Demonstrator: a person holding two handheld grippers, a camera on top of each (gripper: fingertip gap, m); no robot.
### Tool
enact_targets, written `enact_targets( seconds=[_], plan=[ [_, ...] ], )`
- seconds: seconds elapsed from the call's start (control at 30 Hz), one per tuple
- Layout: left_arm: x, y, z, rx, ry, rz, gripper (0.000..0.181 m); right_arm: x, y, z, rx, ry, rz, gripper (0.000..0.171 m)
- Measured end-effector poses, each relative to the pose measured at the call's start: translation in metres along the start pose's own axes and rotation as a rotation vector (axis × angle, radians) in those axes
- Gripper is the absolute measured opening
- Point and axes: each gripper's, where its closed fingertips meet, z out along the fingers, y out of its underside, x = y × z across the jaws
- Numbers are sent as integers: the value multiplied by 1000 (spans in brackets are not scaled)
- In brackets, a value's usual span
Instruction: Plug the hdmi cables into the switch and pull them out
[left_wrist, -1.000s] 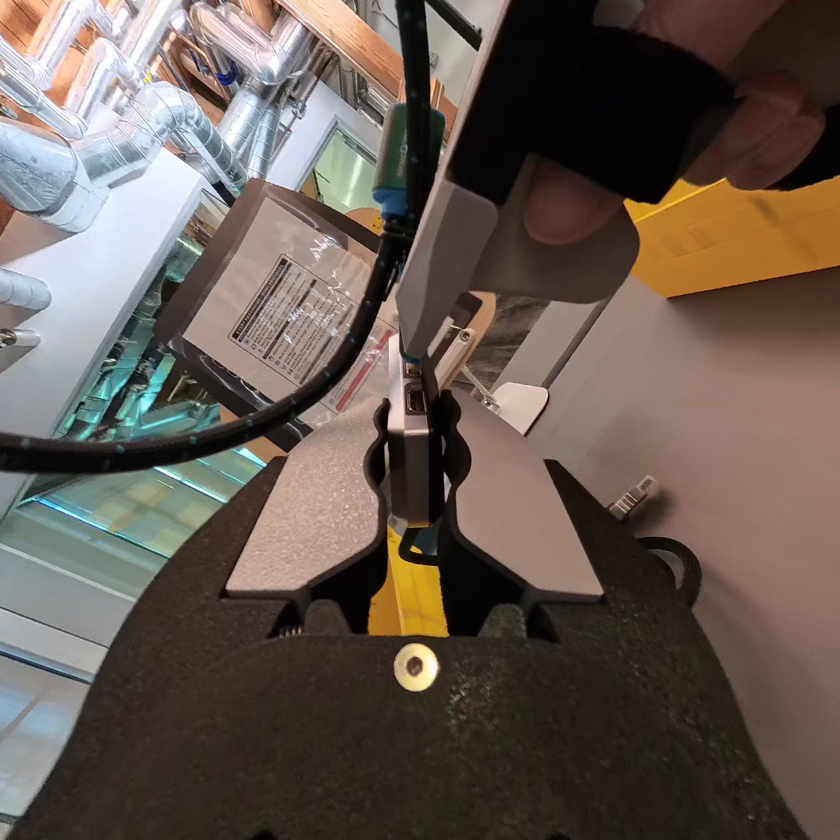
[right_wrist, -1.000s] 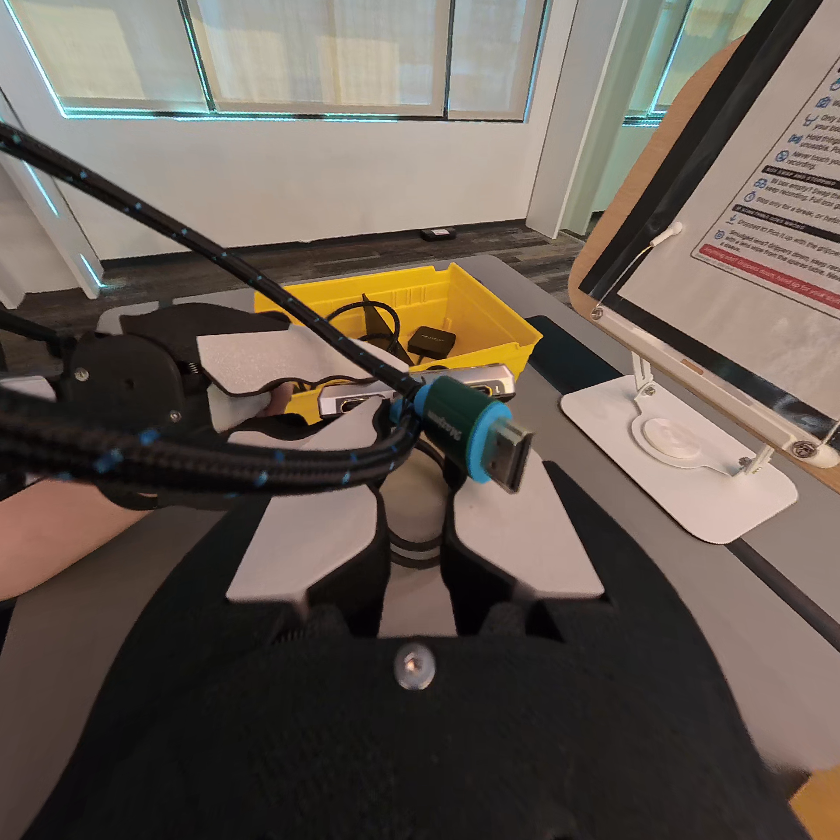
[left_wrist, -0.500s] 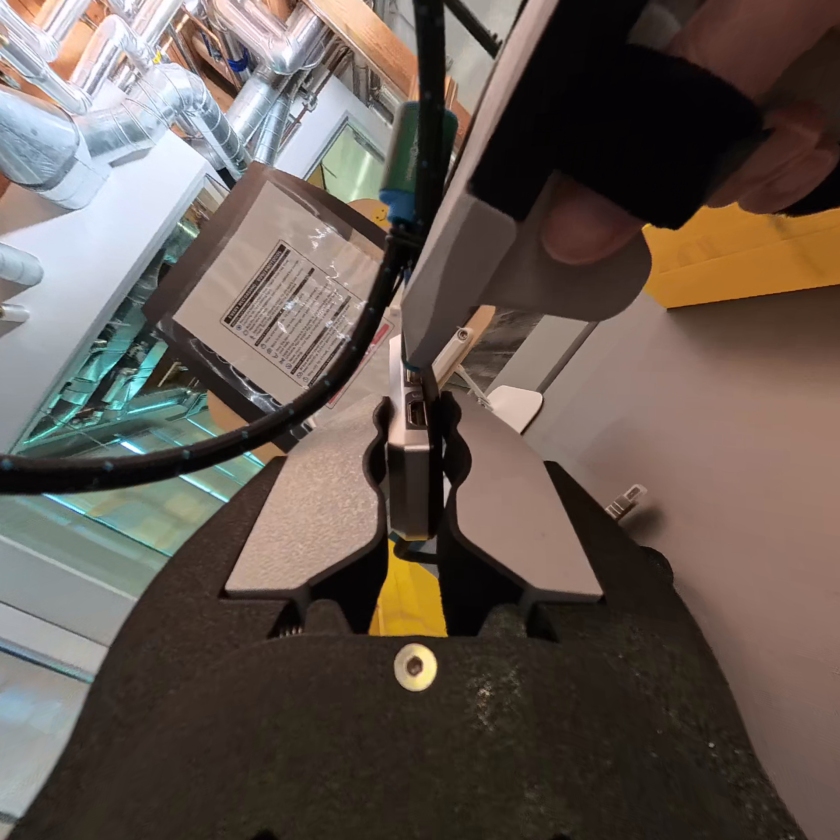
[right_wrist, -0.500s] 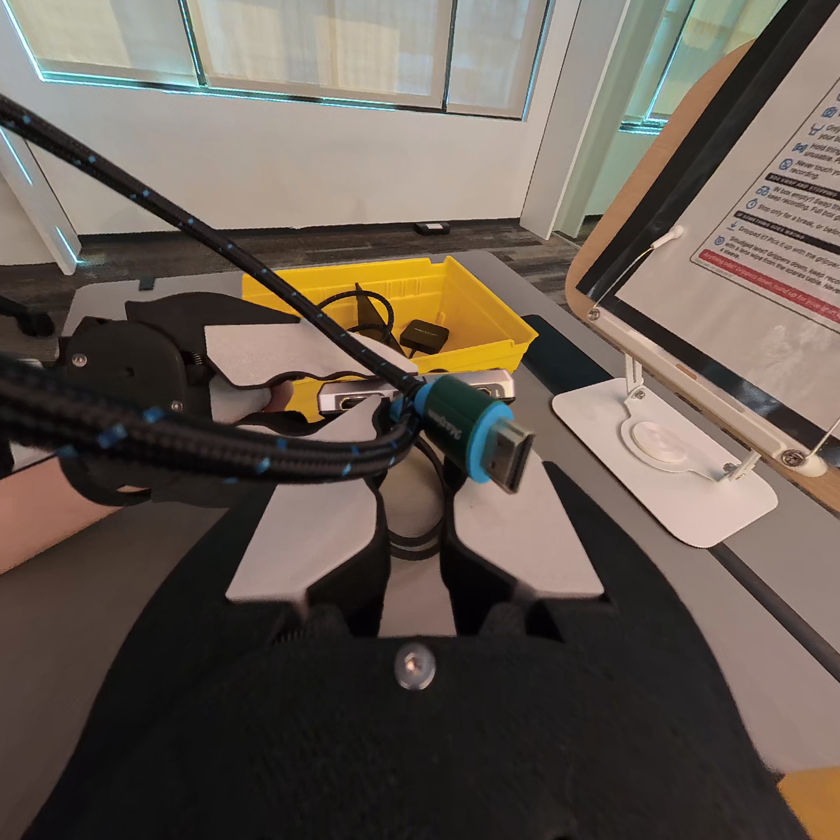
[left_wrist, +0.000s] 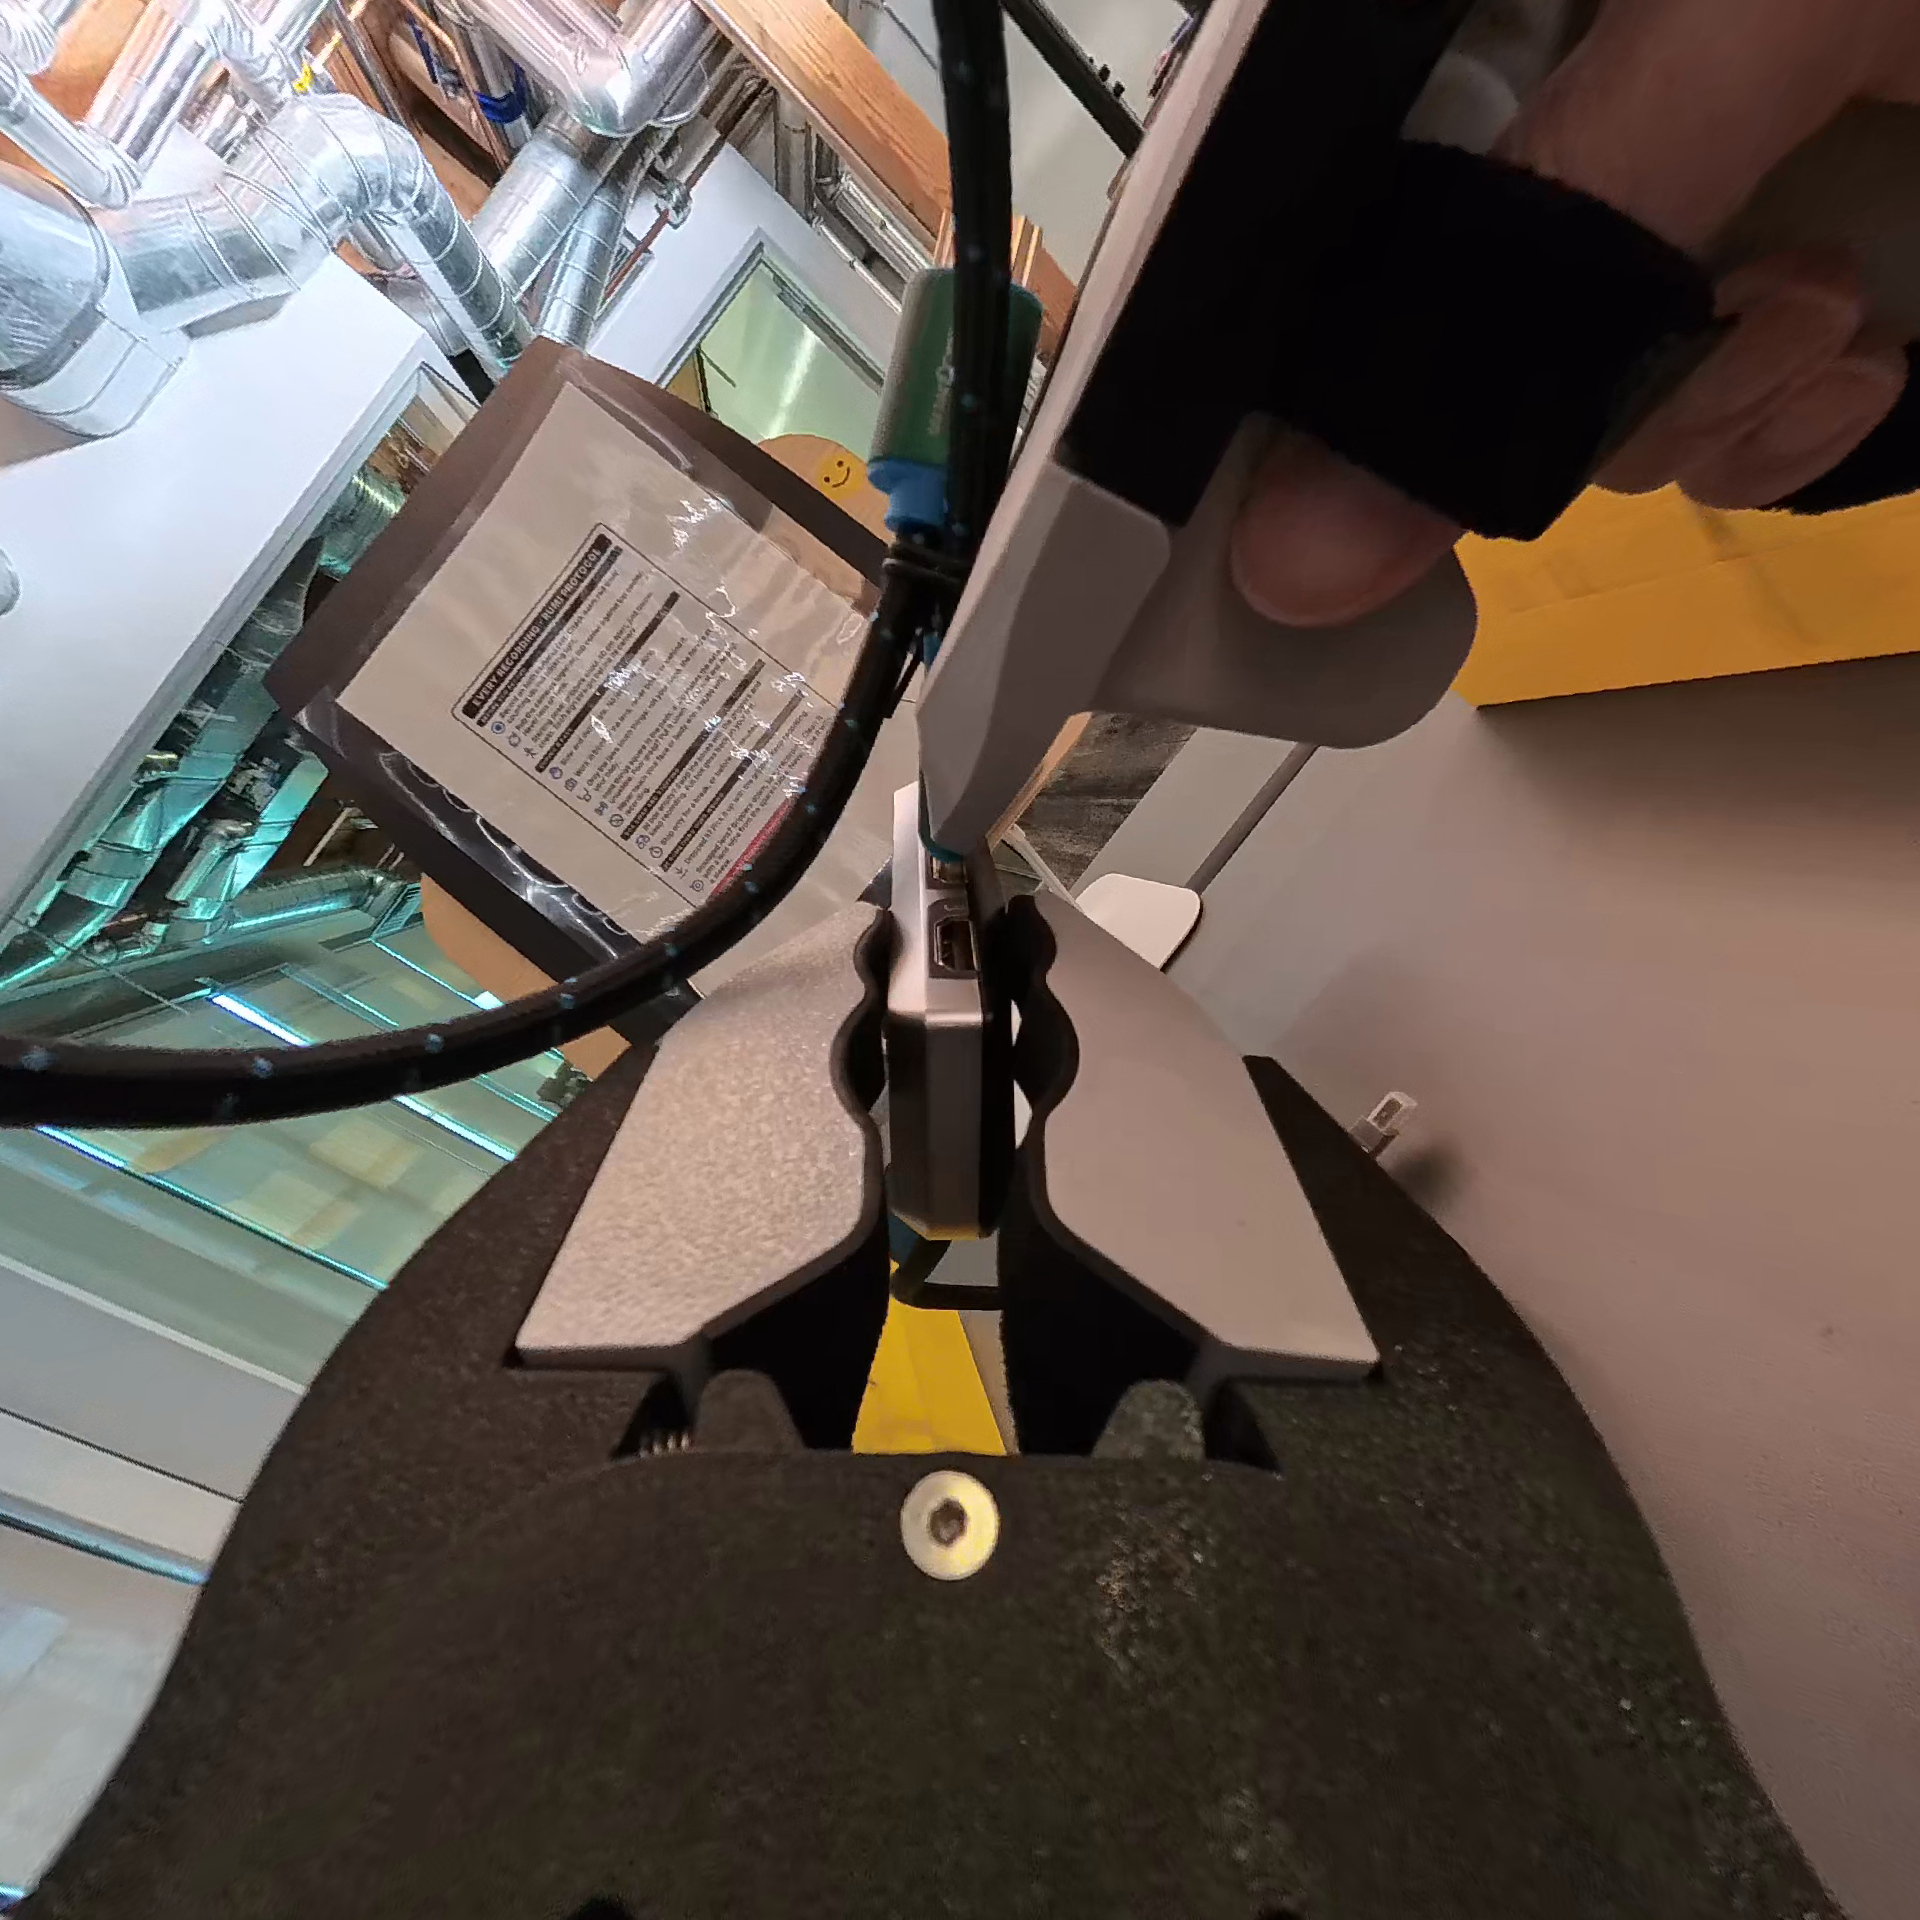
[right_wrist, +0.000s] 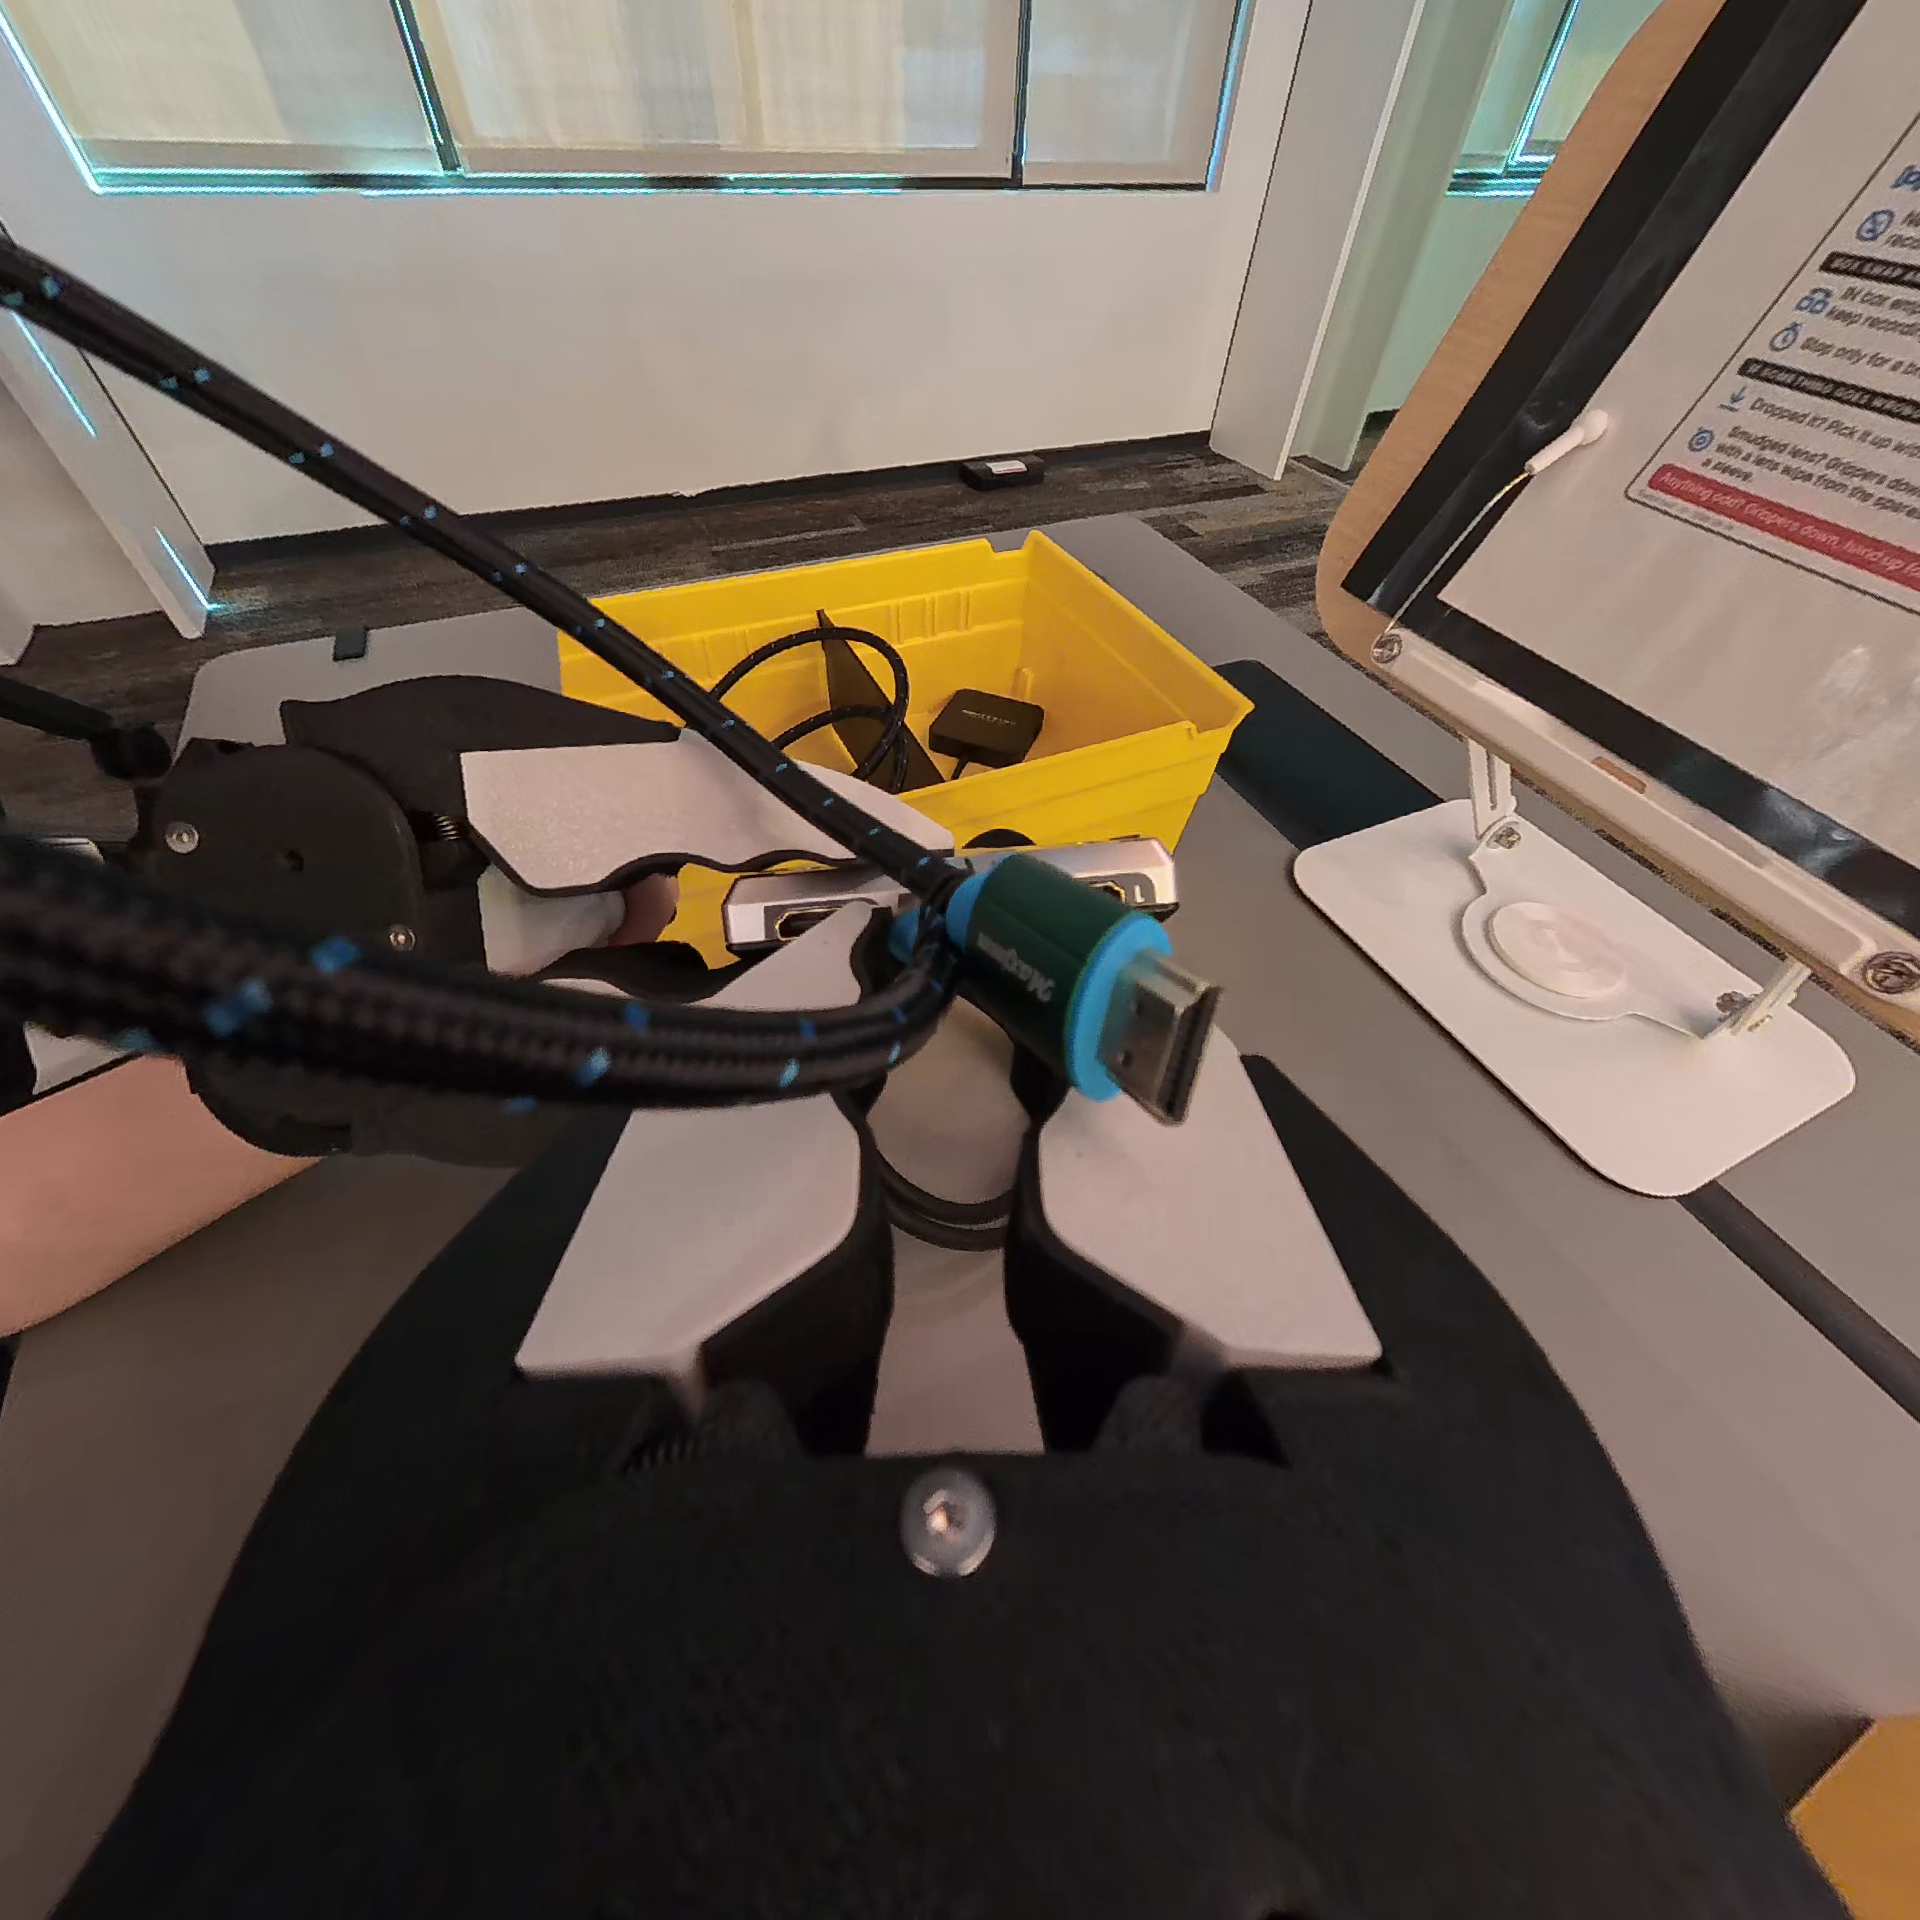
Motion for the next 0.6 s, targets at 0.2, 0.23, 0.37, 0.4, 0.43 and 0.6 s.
enact_targets(
  seconds=[0.2, 0.23, 0.37, 0.4, 0.43, 0.6],
  plan=[
    [-2, -1, 2, 19, -1, 15, 20, 2, -3, -1, 13, 8, -25, 21],
    [-4, -3, 2, 28, -11, 29, 21, 1, -6, -2, 25, -1, -17, 21],
    [-9, -5, 0, 26, -74, 5, 22, -1, -13, -7, 49, -10, -22, 21],
    [-10, -1, 1, 6, -71, -17, 24, -1, -14, -8, 52, -9, -28, 21],
    [-12, 4, 3, -17, -71, -37, 30, -1, -15, -10, 60, -4, -29, 21],
    [-7, 8, 4, -19, -48, -3, 24, -4, -16, -9, 63, -34, -24, 22]
  ],
)
